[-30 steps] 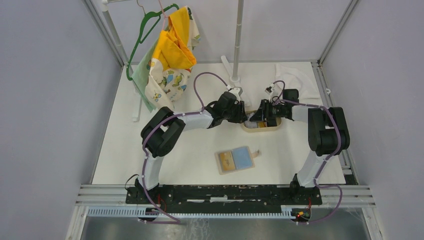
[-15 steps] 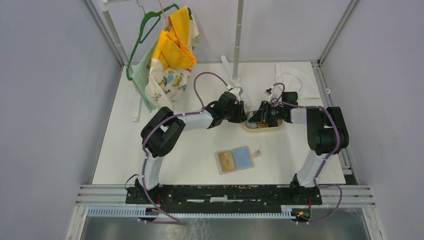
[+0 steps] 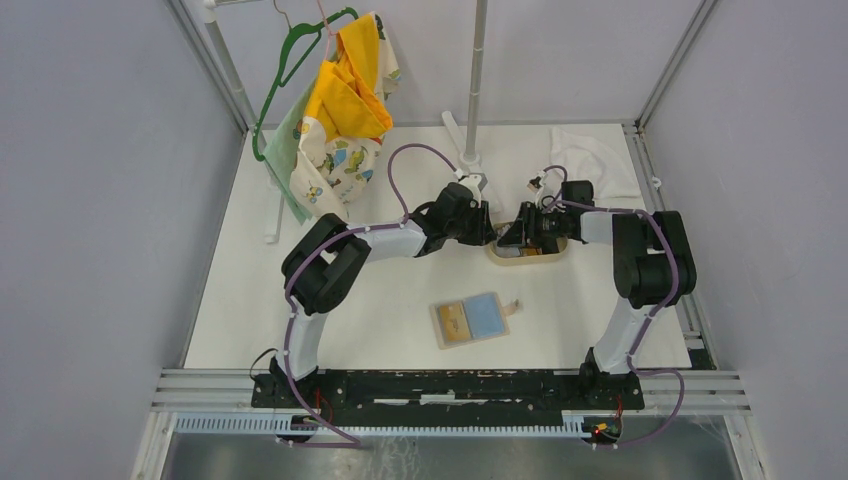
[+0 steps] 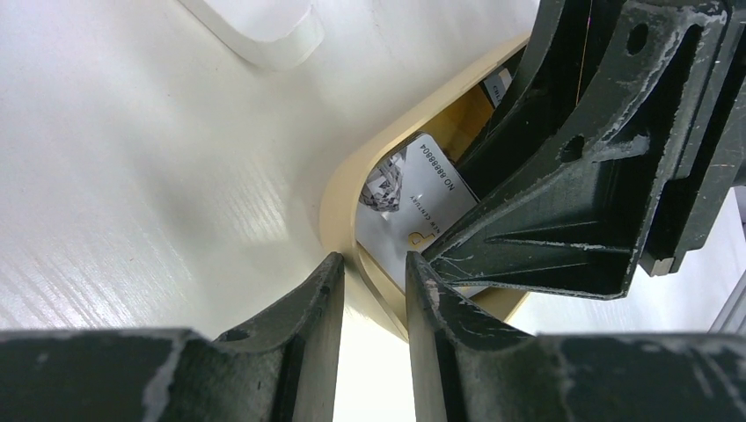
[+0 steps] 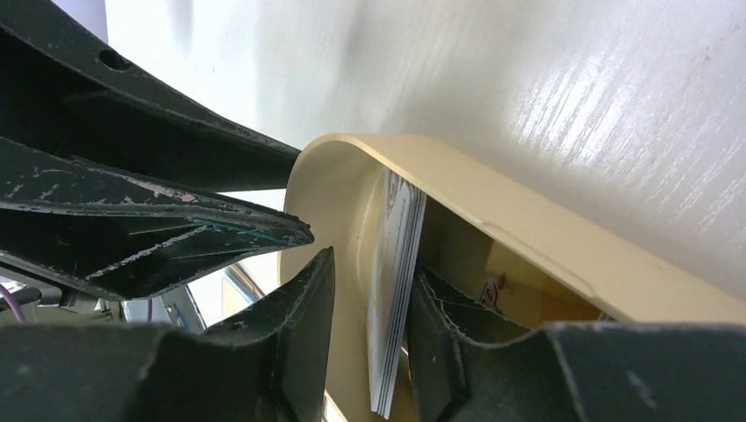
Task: Put the credit cards into the card holder
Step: Pick up the credit card from the storage box.
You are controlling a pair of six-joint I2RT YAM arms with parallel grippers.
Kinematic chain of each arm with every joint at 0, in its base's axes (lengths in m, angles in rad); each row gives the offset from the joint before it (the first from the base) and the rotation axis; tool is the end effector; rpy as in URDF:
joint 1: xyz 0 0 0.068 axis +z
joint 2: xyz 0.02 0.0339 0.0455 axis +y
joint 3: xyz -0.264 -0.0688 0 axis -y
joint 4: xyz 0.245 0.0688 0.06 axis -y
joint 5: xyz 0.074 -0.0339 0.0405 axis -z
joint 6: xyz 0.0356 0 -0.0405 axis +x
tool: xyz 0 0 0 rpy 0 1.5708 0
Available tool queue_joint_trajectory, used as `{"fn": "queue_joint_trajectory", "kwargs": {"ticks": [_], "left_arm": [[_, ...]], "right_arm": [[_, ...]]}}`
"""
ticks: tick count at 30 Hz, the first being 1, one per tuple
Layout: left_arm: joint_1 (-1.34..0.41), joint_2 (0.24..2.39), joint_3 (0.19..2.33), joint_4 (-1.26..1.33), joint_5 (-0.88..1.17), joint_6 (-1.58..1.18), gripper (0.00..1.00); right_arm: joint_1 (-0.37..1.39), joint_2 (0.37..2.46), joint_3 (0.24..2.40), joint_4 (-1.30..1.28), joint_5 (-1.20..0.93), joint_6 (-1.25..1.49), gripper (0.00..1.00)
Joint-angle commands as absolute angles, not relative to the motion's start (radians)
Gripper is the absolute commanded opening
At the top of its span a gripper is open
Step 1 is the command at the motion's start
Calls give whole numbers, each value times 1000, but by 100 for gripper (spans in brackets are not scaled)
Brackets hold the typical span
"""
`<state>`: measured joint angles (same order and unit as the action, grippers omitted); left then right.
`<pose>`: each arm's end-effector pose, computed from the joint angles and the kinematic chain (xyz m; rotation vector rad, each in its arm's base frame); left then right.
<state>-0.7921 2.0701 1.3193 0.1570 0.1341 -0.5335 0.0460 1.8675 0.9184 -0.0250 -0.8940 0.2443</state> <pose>0.3176 -0.3287 0.1608 0.3782 2.2716 -0.8744 0.3411 0.0435 0.1221 -0.1148 2.4294 1.2483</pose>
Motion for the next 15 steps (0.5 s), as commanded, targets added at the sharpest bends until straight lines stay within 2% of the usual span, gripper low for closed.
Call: {"fn": "queue_joint_trajectory", "kwargs": {"ticks": [1,15], "left_arm": [[-793,2043,1323,227,150,-565,38],[-789,1972,1275,225,130,-553,41]], "right_arm": [[26,1847,959,-47,-937,217,39],[-40,1827,960,-65,-1026,214,38]]}}
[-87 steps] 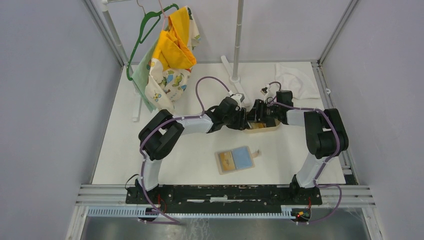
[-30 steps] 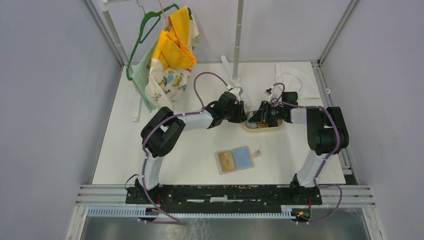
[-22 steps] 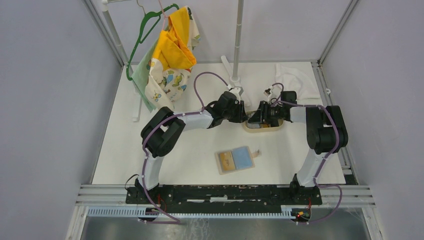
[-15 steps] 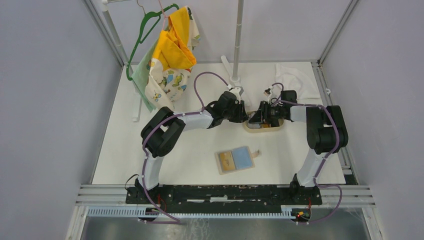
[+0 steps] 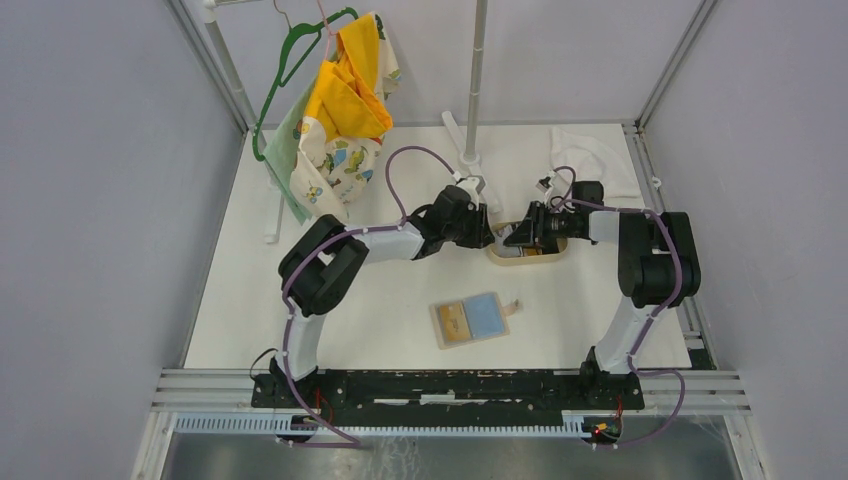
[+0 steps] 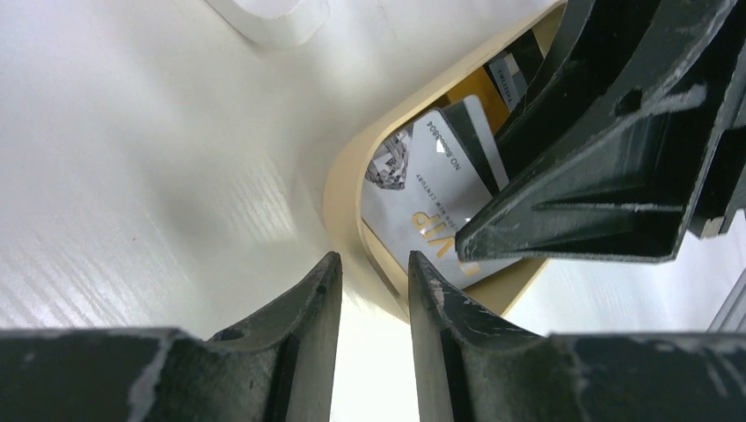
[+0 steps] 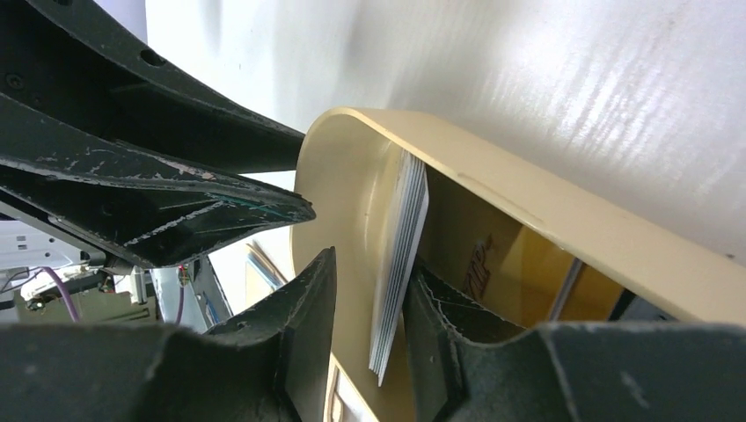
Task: Put the credit cards into the card holder
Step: Pick up the credit card from the storage box.
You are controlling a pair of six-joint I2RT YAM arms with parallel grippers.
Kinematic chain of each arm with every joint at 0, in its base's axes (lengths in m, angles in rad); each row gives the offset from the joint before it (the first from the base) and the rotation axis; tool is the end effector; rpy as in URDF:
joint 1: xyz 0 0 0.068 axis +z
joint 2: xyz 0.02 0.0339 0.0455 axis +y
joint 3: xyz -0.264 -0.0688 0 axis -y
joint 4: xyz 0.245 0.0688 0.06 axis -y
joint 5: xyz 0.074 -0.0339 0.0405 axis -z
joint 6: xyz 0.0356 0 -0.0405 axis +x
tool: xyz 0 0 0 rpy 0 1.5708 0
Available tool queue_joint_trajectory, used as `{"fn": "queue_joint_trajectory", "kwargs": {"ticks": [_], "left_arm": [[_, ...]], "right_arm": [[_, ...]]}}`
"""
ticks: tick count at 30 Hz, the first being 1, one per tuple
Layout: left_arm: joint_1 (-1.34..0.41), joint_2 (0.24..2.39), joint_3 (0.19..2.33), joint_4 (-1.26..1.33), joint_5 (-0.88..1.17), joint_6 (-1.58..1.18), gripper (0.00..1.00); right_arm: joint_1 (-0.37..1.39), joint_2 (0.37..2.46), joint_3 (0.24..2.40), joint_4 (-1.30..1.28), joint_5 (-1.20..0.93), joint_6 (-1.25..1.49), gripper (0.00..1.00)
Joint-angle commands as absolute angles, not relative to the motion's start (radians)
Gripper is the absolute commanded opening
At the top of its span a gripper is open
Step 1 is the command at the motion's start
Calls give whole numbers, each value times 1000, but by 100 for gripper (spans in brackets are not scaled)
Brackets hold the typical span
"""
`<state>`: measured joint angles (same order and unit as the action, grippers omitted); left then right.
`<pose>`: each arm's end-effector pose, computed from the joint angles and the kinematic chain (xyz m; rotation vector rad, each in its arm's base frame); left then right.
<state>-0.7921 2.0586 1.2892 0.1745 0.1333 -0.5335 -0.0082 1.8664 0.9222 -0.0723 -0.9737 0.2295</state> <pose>0.3141 -0.3251 0.1581 0.3777 2.2726 -0.8730 0.3389 0.0267 0.1228 -0.0739 2.4141 1.3315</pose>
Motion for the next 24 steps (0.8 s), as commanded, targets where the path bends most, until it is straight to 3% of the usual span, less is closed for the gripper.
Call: {"fn": "queue_joint_trajectory", "kwargs": {"ticks": [1,14,17,24], "left_arm": [[-788,1961,1270,224,128,-550,41],[-788,1852,1178,223,129,-536,42],[-788,1819,1154,226,131,-532,42],[-787,1712,1062,257,141,-529,42]], "right_arm": [[-46,1826,959,-65,-1030,215,38],[-96,1818,948,-54,-1041,227,36],[-110,1815,947,-59,-1028,222,28],[-139,1818,953,-91,-990,199,22]]}}
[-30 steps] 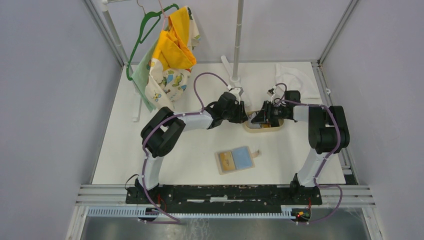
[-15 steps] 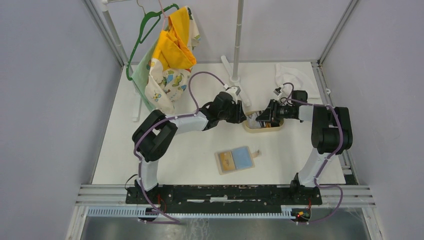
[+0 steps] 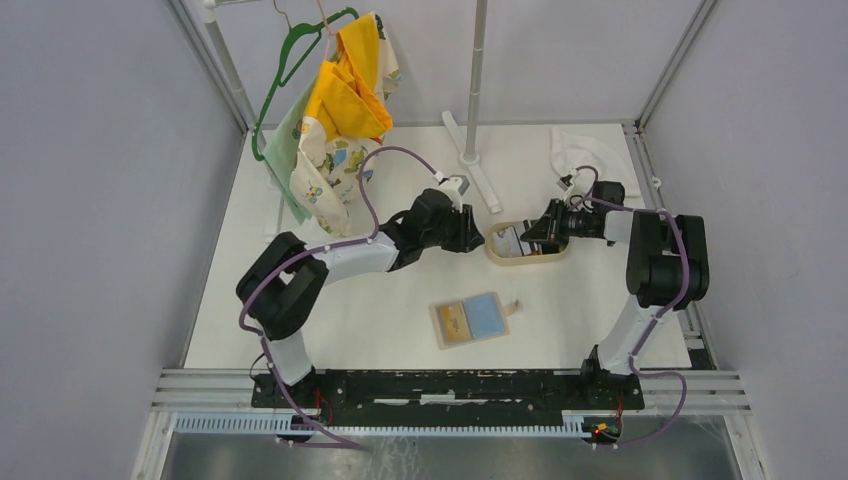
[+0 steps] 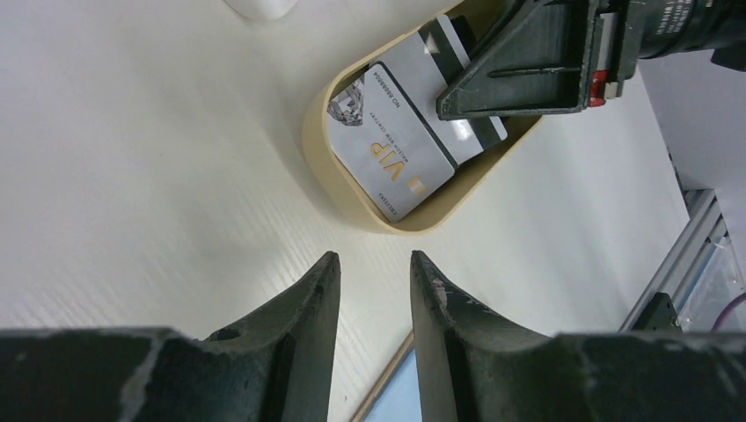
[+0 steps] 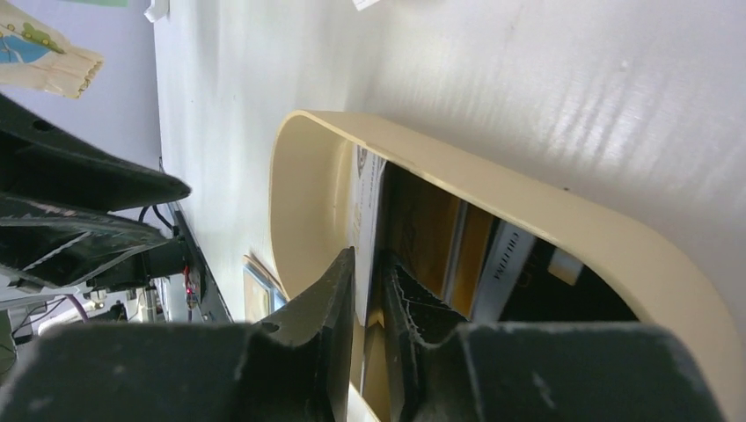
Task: Put the credit cards into the card holder
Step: Pick up the credit card from the storage box, then insert the credit card into the card holder.
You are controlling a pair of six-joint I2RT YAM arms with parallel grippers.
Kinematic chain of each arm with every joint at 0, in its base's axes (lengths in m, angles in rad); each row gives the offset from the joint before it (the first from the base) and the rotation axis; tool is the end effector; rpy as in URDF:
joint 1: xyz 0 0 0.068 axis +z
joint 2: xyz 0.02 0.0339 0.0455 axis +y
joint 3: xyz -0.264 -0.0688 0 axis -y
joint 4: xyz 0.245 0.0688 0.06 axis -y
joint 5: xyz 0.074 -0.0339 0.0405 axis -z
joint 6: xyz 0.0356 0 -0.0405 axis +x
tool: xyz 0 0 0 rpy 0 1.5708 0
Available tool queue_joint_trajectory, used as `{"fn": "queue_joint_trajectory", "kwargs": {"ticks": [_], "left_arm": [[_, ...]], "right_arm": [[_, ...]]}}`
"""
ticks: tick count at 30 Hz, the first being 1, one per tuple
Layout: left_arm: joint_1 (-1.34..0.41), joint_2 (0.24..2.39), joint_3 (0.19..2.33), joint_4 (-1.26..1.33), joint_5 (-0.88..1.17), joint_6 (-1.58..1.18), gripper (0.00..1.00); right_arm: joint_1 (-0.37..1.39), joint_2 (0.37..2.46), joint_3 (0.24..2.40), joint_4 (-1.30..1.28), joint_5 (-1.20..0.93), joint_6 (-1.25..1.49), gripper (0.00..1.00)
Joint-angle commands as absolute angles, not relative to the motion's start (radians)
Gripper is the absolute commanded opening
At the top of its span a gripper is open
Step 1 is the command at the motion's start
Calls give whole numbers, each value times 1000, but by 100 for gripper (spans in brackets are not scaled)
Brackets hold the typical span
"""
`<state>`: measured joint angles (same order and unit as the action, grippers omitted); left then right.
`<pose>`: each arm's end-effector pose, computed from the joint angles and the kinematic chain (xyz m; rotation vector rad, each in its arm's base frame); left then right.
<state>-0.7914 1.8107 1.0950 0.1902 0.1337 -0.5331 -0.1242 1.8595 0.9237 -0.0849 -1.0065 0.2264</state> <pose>0.2788 -0.2890 0.1996 0.3728 2.2021 -0.9084 0.3386 -0.0120 0.1256 0.0501 2.3668 1.3199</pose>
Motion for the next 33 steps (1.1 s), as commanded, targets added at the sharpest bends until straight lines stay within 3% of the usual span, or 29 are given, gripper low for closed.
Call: {"fn": "queue_joint_trajectory", "kwargs": {"ticks": [1,6,15,19,23,33], "left_arm": [[-788,1695,1050,260,140,-528,42],[-787,1615,982,286,149,-534,47],[-787,1379,739,535,260,-615,54],[-788,1247,495,841,342,-711,55],[-789,1146,295,1135,370,-802,59],[-796,955,169,1156,306,-784,69]], "right_arm": [[-142,1817,955,-98,-983,193,20],[-159,1795,970,-144,-948,142,1],[-193,1587,984,-217,-939,-49,0],[-190,1471,957,-164,-1070,-70,0],[-147,1313,869,59,-1185,54,0],[149,1081,666,212,-1390,-27,0]]}}
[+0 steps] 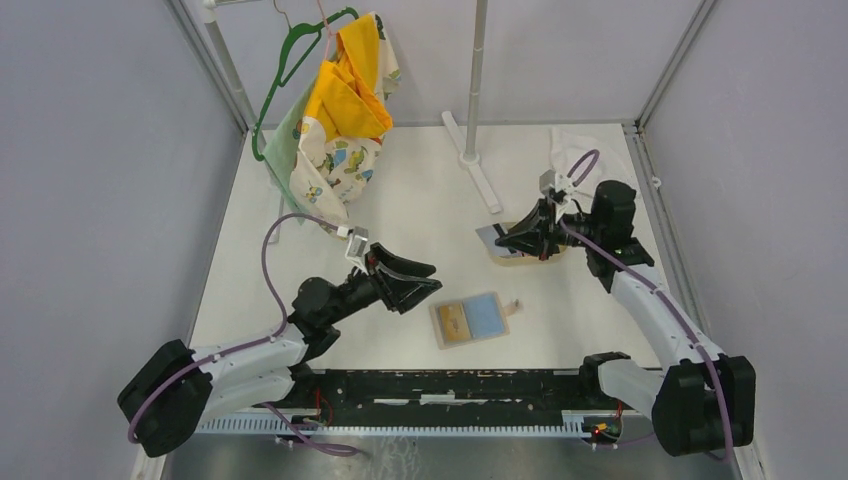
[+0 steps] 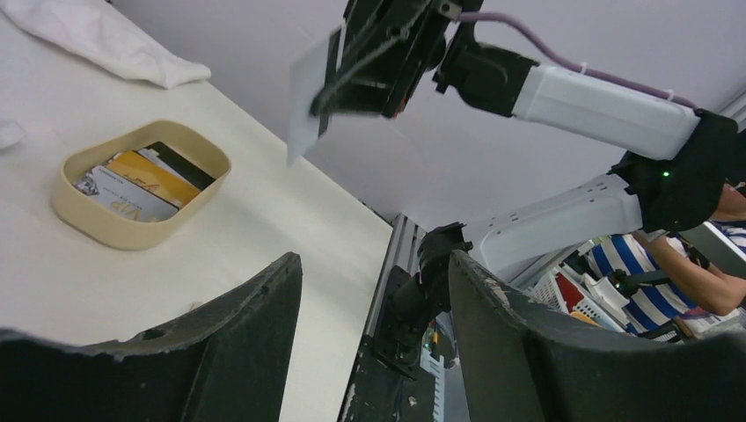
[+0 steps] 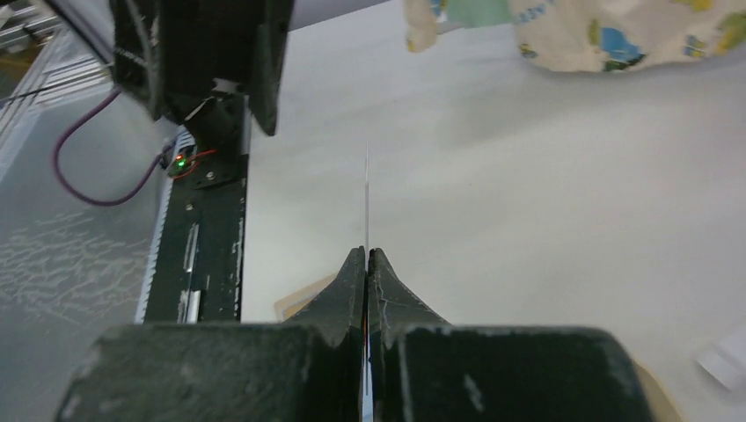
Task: Put the credit cards into the card holder
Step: Insert the credit card into the card holder.
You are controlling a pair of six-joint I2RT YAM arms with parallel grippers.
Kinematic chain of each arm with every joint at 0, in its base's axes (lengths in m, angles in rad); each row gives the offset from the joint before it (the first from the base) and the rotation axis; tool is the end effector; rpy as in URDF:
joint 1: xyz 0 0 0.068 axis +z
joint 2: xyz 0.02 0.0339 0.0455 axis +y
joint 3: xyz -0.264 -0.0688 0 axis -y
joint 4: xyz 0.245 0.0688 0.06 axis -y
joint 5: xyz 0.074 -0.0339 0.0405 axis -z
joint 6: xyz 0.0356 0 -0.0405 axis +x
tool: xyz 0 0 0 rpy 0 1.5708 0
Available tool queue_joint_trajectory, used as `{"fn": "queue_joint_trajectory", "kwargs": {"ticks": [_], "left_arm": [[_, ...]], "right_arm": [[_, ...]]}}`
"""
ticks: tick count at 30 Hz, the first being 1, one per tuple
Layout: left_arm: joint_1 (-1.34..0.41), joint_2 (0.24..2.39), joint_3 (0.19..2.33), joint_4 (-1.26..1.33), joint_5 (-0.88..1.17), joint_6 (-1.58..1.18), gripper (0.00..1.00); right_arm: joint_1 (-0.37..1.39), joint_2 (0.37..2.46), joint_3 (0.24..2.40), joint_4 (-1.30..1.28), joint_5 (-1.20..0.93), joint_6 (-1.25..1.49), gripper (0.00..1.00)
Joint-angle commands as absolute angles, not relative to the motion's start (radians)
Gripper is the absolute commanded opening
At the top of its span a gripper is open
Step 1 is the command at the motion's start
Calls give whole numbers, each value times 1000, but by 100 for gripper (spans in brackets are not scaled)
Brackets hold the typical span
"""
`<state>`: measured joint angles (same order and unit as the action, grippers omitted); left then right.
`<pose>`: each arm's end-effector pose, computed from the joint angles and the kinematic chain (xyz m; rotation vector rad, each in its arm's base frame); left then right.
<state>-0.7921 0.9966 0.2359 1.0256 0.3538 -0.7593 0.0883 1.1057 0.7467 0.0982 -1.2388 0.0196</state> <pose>0.1310 -0.1504 0.2378 0.3644 1.4511 -1.5197 0.2309 0.0542 0.2975 -0.9203 1.5514 1.1919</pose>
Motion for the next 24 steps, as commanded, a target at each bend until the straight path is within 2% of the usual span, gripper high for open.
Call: {"fn": "queue_joint_trajectory", "kwargs": {"ticks": [1,8,13,18,24], "left_arm": [[-796,950,150,1179,282,-779,71],[-832,1050,191,1264,245,-725,73],[-950,1146,218,1360,252,-521,71],[-1094,1196,194,1417,206,-250,71],[-1130,1217,220,1351,108,-150,70]], "right_arm": [[162,1061,631,259,-1391,-26,0],[290,983,549,310,-1427,-119,0],[319,1002,626,-77,-1520,-527,0],[335,990,609,-65,-1473,-526,0],[350,993,593,-8,-1465,-472,0]]}}
